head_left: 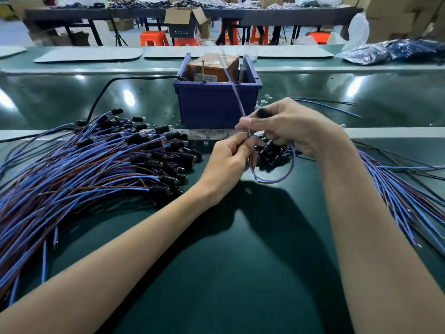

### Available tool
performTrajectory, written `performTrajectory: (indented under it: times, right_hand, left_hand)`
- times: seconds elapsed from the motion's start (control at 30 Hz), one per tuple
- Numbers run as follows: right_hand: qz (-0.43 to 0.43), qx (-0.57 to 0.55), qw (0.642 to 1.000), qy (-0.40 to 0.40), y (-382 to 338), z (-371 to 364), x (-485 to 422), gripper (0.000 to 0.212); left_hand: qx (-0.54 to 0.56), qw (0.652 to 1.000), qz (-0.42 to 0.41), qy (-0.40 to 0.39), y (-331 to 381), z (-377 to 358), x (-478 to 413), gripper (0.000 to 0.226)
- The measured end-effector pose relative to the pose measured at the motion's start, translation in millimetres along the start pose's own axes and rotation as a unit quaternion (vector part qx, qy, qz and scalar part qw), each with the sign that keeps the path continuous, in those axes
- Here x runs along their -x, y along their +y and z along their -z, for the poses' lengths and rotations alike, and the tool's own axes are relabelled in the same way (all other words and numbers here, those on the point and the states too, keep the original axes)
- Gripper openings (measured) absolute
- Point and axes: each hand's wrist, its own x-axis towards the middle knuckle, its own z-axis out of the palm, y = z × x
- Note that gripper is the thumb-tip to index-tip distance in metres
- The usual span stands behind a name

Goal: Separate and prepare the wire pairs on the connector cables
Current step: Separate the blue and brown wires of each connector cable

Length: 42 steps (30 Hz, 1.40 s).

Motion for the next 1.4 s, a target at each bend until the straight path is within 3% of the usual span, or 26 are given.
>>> performTrajectory:
  times: [0.1, 0.27, 0.77, 0.97, 1.4]
  right_hand:
    - [0.009, -0.03, 0.999, -0.003, -2, -7, 0, 0.016]
    - [0.019, -0.084, 0.993, 0.08, -2, -14, -6, 0.017]
    - [0.0, -0.04, 0.978, 0.204, 7, -20, -18, 0.018]
    - [-0.03, 0.021, 0.981, 0.193, 5, -23, -18, 0.021]
    - [-0.029, 0.045, 0.987, 0.15, 3, -30, -19, 0.023]
  left_hand:
    - [0.005, 1.0, -0.006, 0.015, 0, 1, -1, 0.027]
    - [-0.004, 0.997, -0.015, 0.08, -2, 4, -4, 0.023]
    - [0.049, 0.973, 0.007, 0.227, -5, 12, -9, 0.014]
    - [0.035, 0.972, 0.03, 0.228, -6, 10, -11, 0.018]
    - [0.036, 0.975, 0.063, 0.212, -6, 9, -13, 0.022]
